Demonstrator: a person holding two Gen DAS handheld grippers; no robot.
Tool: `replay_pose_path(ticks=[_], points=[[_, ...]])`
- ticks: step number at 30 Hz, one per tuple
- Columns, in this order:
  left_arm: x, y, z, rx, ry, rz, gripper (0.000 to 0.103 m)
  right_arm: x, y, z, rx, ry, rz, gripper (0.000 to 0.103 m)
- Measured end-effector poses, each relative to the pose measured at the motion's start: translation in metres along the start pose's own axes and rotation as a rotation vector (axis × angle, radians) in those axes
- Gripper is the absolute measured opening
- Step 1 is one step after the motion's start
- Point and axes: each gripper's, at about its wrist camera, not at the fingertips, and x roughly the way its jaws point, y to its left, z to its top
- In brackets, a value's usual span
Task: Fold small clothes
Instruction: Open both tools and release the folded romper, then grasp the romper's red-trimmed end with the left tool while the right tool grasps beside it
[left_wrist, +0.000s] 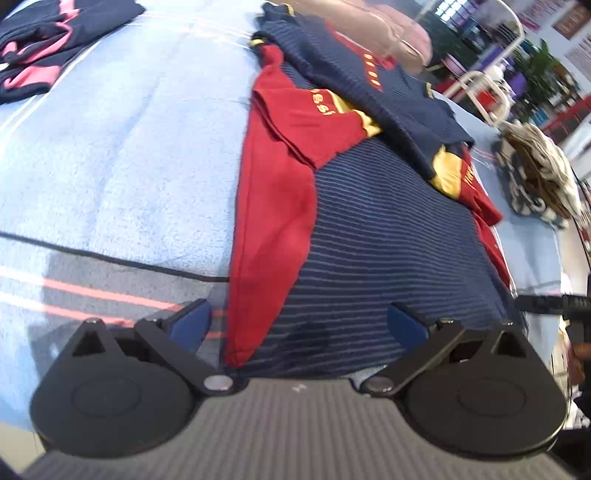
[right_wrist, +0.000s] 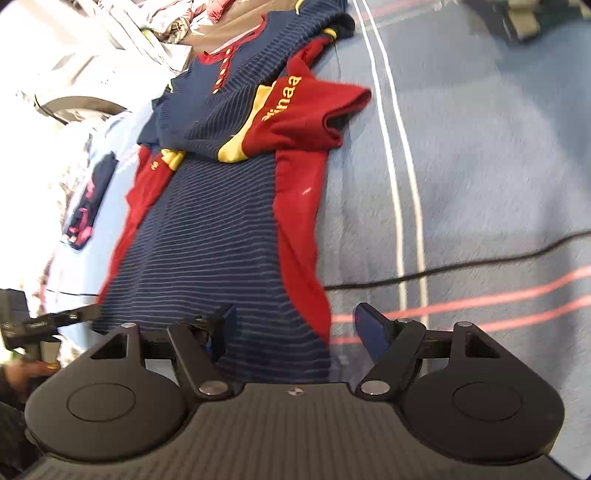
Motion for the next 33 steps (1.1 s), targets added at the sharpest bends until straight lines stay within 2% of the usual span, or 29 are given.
replay_pose_path(ticks=[2, 4, 6, 9, 10, 11, 12, 13, 14, 16, 17, 19, 21, 23, 25, 27, 30, 33], points=[[0.0, -0.002, 0.0, -0.037, 0.002, -0.006, 0.102, 0.001, 0.0, -0.001, -0.002, 0.01, 0.04, 0.103], [0.0, -0.007, -0.001, -0.068, 0.019, -0.048, 0.098, 0.002, 0.002, -0.003, -0.016, 0.028, 0.07, 0.103], [0.001, -0.013, -0.006, -0.061, 0.018, -0.036, 0.098, 0.003, 0.002, -0.004, -0.003, 0.04, 0.097, 0.103], [0.004, -0.009, -0.006, -0.133, 0.01, -0.041, 0.098, 0.005, -0.001, -0.006, 0.021, 0.034, 0.101, 0.103], [0.005, -0.008, -0.003, -0.145, 0.021, -0.042, 0.094, 0.006, -0.002, -0.006, 0.032, 0.032, 0.099, 0.103], [0.006, -0.008, 0.0, -0.14, 0.036, -0.028, 0.084, 0.006, -0.002, -0.006, 0.049, 0.029, 0.089, 0.101], [0.007, -0.009, 0.002, -0.124, 0.052, -0.002, 0.076, 0.007, -0.004, -0.006, 0.058, 0.026, 0.08, 0.096], [0.007, -0.009, 0.004, -0.117, 0.06, 0.024, 0.06, 0.006, -0.005, -0.006, 0.071, 0.022, 0.068, 0.081], [0.006, -0.007, 0.005, -0.134, 0.061, 0.038, 0.042, 0.005, -0.007, -0.007, 0.083, 0.018, 0.055, 0.06], [0.005, 0.002, 0.004, -0.195, 0.064, 0.033, 0.03, 0.003, -0.013, -0.009, 0.117, 0.01, 0.024, 0.032], [0.004, 0.004, 0.004, -0.204, 0.068, 0.044, 0.023, 0.002, -0.016, -0.01, 0.137, 0.006, 0.024, 0.025], [0.005, -0.004, 0.007, -0.137, 0.092, 0.09, 0.018, 0.0, -0.015, -0.011, 0.137, 0.002, 0.016, 0.016], [0.005, -0.014, 0.01, -0.094, 0.113, 0.118, 0.011, -0.001, -0.004, -0.01, 0.083, 0.007, 0.005, 0.013], [0.004, -0.015, 0.013, -0.112, 0.12, 0.108, 0.008, -0.001, 0.002, -0.008, 0.092, 0.013, 0.032, 0.012], [0.003, -0.007, 0.018, -0.194, 0.118, 0.049, 0.007, -0.004, 0.005, -0.004, 0.15, 0.004, 0.076, 0.011], [-0.006, 0.0, 0.029, -0.275, 0.083, -0.019, 0.007, -0.009, 0.008, 0.005, 0.21, -0.021, 0.13, 0.011], [-0.019, 0.001, 0.062, -0.285, 0.023, -0.083, 0.007, -0.018, 0.012, 0.031, 0.28, -0.081, 0.199, 0.011], [-0.012, 0.005, 0.113, -0.314, -0.023, -0.163, 0.007, -0.016, 0.012, 0.075, 0.335, -0.141, 0.252, 0.011]])
